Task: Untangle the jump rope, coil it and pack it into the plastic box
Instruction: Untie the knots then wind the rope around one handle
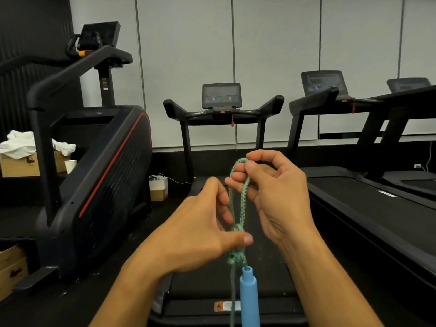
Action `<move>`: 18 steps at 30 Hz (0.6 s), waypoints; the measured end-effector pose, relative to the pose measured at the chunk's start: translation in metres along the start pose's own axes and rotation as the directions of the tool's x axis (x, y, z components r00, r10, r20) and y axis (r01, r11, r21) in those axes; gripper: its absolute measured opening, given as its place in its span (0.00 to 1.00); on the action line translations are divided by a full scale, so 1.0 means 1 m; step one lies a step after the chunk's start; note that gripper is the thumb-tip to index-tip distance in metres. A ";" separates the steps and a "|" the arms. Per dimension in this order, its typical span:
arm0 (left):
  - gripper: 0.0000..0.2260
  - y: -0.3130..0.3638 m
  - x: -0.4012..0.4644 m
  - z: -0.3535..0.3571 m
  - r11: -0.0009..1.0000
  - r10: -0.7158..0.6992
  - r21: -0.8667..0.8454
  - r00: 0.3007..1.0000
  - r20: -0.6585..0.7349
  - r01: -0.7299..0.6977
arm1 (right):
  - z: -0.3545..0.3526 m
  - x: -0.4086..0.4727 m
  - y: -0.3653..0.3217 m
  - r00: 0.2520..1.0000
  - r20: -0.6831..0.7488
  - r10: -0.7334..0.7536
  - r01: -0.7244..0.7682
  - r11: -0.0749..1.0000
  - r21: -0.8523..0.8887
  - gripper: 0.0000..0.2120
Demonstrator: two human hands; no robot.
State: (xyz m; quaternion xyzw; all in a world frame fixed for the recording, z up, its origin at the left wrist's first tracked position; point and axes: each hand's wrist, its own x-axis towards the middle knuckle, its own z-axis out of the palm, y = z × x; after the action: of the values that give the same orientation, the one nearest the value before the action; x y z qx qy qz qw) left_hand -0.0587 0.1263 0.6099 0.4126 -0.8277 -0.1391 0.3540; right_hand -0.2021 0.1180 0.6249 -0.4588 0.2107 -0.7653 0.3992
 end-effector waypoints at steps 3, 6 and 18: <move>0.21 -0.001 0.001 0.003 0.997 -0.005 0.076 0.996 0.087 -0.001 | 0.001 0.001 0.000 1.000 0.009 -0.008 0.008 1.000 0.000 0.09; 0.14 -0.003 0.003 0.006 0.994 0.039 0.101 0.999 0.018 -0.040 | 0.000 0.001 0.000 1.000 0.017 -0.011 0.011 1.000 -0.013 0.10; 0.15 -0.011 0.012 -0.003 0.943 -0.082 -0.314 0.833 -0.547 -0.114 | -0.008 -0.001 0.005 0.974 0.226 -0.001 0.135 0.805 -0.578 0.07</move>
State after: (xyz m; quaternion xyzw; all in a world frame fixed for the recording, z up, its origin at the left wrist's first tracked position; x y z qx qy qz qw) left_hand -0.0555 0.1100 0.6121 0.3621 -0.6576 -0.1492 0.6435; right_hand -0.2067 0.1159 0.6168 -0.6472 0.3766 -0.6218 0.2296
